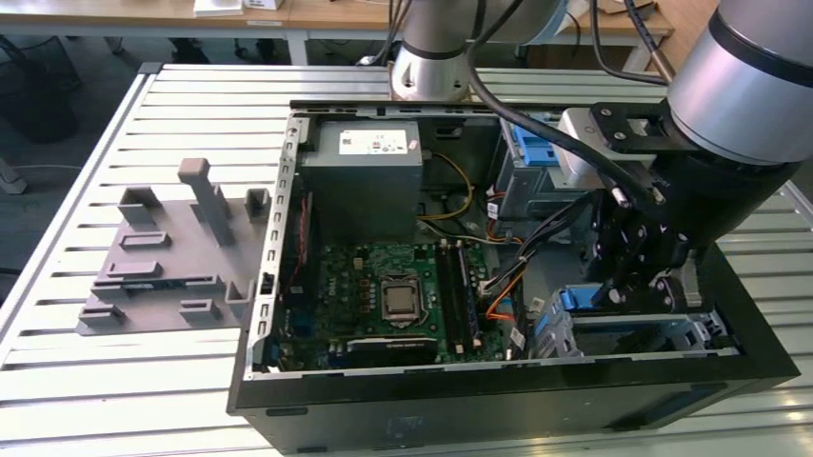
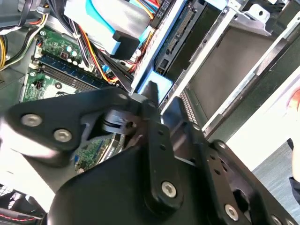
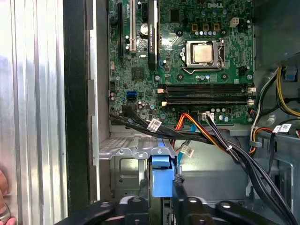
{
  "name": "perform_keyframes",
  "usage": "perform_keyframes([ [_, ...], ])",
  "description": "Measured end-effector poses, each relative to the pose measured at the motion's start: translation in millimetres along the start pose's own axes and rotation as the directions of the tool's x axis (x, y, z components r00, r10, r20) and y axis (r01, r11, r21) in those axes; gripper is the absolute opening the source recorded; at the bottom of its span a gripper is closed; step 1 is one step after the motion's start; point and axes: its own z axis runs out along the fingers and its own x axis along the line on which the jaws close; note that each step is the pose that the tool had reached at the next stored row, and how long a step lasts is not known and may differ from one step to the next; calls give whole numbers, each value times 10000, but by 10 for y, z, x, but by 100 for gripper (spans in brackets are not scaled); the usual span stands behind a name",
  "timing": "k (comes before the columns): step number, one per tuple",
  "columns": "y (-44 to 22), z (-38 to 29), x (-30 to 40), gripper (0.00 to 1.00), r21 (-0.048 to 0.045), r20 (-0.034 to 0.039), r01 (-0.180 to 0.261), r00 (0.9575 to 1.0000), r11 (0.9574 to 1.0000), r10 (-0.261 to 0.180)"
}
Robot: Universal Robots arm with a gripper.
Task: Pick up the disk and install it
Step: 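Insert the disk into the insertion slot, then insert the first disk wire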
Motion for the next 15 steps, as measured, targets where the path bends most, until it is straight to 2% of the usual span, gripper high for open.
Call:
perform_keyframes([
  [1, 0, 0, 0, 30, 0, 0, 0, 10000, 10000, 0],
  [2, 0, 0, 0, 30, 0, 0, 0, 10000, 10000, 0],
  [4, 0, 0, 0, 18, 0, 0, 1, 10000, 10000, -1],
  [5, 0, 1, 0, 18, 0, 0, 1, 10000, 10000, -1],
  [7, 0, 1, 0, 11, 0, 1, 1, 10000, 10000, -1],
  [15, 0, 4, 0, 11, 0, 0, 1, 10000, 10000, -1],
])
